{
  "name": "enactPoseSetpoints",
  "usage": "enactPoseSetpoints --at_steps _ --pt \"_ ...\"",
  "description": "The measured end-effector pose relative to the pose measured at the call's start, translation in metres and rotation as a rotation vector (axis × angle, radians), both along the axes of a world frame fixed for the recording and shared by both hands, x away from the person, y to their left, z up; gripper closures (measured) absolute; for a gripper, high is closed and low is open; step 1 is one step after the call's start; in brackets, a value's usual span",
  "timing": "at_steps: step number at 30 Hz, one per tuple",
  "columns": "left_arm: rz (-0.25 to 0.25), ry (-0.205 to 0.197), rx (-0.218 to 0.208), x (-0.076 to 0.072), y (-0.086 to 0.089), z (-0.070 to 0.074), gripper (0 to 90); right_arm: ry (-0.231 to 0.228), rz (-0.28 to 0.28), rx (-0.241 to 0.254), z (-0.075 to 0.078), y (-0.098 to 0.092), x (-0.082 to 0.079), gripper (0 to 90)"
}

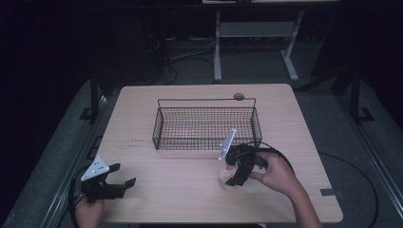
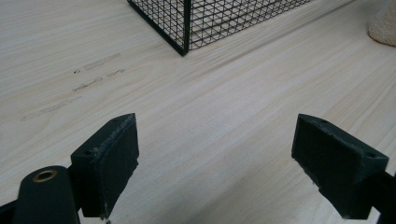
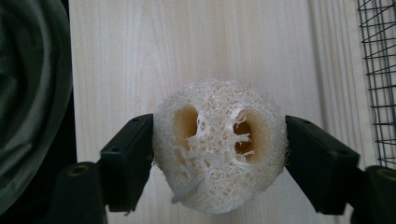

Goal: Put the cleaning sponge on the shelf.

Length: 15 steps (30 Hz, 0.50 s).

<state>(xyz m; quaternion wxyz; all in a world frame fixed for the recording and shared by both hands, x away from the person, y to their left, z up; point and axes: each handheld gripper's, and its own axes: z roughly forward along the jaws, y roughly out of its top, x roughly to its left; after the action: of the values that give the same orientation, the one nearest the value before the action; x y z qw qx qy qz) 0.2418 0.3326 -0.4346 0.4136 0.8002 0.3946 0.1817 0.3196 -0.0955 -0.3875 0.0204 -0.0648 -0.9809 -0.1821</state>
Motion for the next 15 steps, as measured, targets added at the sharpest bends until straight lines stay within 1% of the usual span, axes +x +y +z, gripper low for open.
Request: enactPoseSetpoints --at_steps 3,13,15 --pt "-0.002 0.001 0.001 0.0002 0.0001 -0.0001 13.7 0.009 -0.003 -0.001 -0.0005 -0.0001 0.0007 28.3" --pt "-0.002 0.005 -0.001 0.0000 -0.0008 -0.0002 13.7 0.013 0.017 0.016 0.0027 -0.0012 -0.0007 29.0" --pt "-0.001 0.005 0.000 0.0001 -0.0008 -0.0003 13.7 0.011 0.016 0.009 0.0034 -0.0009 -0.0006 29.0"
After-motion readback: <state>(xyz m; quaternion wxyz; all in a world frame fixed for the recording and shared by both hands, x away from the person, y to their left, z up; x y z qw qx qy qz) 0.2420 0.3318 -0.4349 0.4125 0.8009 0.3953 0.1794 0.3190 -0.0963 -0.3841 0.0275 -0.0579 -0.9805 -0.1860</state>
